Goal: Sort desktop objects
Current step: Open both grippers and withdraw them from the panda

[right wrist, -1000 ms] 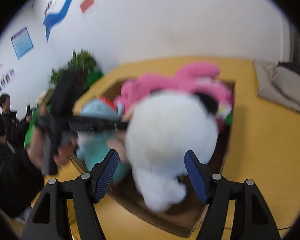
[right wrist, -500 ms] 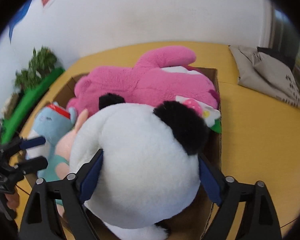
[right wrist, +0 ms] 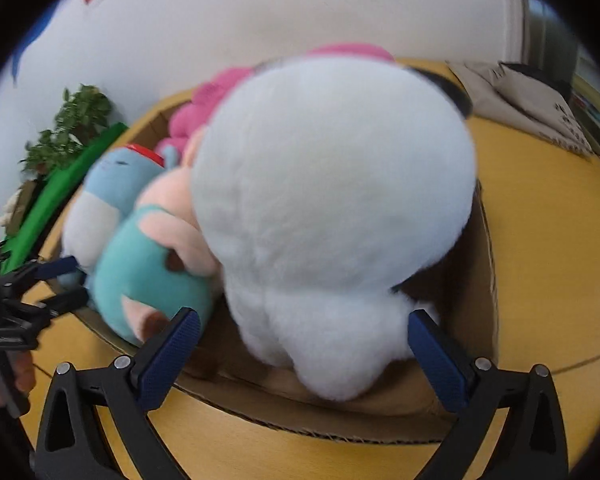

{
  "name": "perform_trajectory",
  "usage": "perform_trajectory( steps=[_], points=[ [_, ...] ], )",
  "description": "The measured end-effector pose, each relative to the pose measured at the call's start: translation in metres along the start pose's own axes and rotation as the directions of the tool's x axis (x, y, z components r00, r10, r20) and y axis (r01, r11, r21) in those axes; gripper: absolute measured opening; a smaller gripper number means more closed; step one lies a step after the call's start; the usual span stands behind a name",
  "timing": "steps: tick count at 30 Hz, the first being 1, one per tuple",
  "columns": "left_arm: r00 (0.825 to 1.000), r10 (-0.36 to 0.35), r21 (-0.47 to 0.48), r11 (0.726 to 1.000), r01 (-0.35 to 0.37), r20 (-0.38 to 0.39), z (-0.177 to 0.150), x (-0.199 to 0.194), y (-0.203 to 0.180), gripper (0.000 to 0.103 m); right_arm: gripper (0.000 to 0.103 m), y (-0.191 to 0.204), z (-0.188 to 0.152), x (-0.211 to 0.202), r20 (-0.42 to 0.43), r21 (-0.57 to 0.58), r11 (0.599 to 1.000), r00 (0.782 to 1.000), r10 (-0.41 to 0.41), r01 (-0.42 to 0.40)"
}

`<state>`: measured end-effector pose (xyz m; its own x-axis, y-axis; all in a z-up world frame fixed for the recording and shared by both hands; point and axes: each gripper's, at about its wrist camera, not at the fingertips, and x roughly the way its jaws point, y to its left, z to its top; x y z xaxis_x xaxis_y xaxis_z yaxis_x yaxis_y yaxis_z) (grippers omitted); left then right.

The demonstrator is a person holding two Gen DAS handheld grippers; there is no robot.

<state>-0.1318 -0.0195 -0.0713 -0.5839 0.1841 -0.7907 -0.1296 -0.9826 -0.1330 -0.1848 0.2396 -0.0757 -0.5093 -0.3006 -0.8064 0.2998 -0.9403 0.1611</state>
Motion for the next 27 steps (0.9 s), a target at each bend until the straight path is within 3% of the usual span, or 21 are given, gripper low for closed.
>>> perform_trajectory(
  steps=[3,8,9,12,17,19,23,27],
  points=[
    [1.0,0.013,-0.005,1.0,-0.013,0.003,-0.006,-0.004,-0.005,0.095,0.102,0.006,-0.014,-0.001,-0.007,-0.037,0.998,0.998,-0.057,0.056],
    [0.999,0.035,-0.032,0.999,-0.034,0.009,-0.024,-0.02,-0.009,0.095,0.102,0.008,-0.032,-0.015,0.014,-0.036,0.998,0.998,-0.053,0.054],
    [0.998,0.065,-0.038,0.997,-0.064,0.025,-0.025,-0.026,-0.009,0.095,0.102,0.009,-0.036,-0.022,0.03,-0.036,0.998,0.999,-0.046,0.047],
    [0.99,0.12,-0.042,0.992,-0.117,0.079,-0.028,-0.047,-0.019,0.095,0.102,0.018,-0.045,-0.05,0.117,-0.04,0.999,0.993,-0.001,0.006],
    [0.967,0.184,-0.044,0.983,-0.179,0.175,-0.031,-0.082,-0.041,0.103,0.102,0.025,-0.054,-0.106,0.309,-0.007,0.997,0.949,0.069,-0.07],
    [0.955,0.209,-0.046,0.978,-0.204,0.212,-0.032,-0.097,-0.049,0.103,0.102,0.031,-0.054,-0.12,0.359,0.003,0.999,0.933,0.03,-0.033],
    [0.924,0.256,-0.054,0.967,-0.251,0.284,-0.035,-0.124,-0.066,0.103,0.102,0.043,-0.056,-0.121,0.374,-0.001,0.995,0.923,-0.089,0.096],
    [0.927,0.258,-0.054,0.966,-0.252,0.273,-0.04,-0.126,-0.071,0.103,0.102,0.049,-0.06,-0.109,0.345,-0.003,0.988,0.927,-0.145,0.156]
  ],
)
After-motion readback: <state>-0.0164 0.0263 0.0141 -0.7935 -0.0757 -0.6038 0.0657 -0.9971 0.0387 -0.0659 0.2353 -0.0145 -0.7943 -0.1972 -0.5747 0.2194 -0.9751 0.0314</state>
